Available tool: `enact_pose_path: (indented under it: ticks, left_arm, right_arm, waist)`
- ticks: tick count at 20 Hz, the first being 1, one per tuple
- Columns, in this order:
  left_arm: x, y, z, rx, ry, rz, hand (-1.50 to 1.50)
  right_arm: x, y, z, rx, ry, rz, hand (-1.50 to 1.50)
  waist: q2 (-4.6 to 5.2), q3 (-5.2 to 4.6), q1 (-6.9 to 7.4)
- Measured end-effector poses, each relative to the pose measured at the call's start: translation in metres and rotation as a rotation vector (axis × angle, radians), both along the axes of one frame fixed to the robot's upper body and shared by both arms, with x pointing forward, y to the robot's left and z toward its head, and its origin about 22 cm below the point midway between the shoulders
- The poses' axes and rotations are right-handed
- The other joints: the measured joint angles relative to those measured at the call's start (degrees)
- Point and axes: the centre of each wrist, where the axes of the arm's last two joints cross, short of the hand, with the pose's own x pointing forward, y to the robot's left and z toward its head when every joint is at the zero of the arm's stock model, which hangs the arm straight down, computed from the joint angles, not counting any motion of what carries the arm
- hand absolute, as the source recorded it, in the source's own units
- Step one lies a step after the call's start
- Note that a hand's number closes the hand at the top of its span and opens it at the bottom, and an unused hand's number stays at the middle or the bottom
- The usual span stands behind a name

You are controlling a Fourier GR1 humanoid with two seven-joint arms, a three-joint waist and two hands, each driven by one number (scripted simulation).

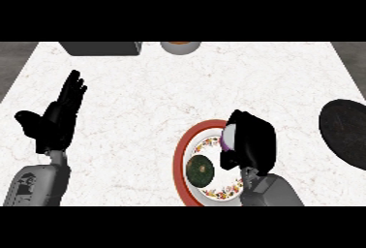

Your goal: Pick the can from the plate and place it in the pan

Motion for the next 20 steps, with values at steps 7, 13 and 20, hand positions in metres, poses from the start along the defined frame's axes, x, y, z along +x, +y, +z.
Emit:
enact_pose_path:
  ticks: [7,13,20]
  left_arm:
    - [-0.002,0.000,0.000,0.006,-0.006,0.002,0.00]
    - [0.002,0.004,0.004,0.005,-0.003,0.006,0.00]
    - [0.000,0.002,0.001,0.002,-0.004,-0.003,0.00]
  right_arm:
    - [-0.008,-0.023,0.042,0.012,-0.240,-0.122,1.50]
    - [-0.002,-0.080,0.062,0.160,-0.395,-0.227,1.50]
    - [0.011,-0.179,0.057,0.209,-0.464,-0.333,1.50]
  waist:
    - [0.11,0.04,0.00]
    - [0.27,0.10,-0.09]
    - [0.35,0.11,0.16]
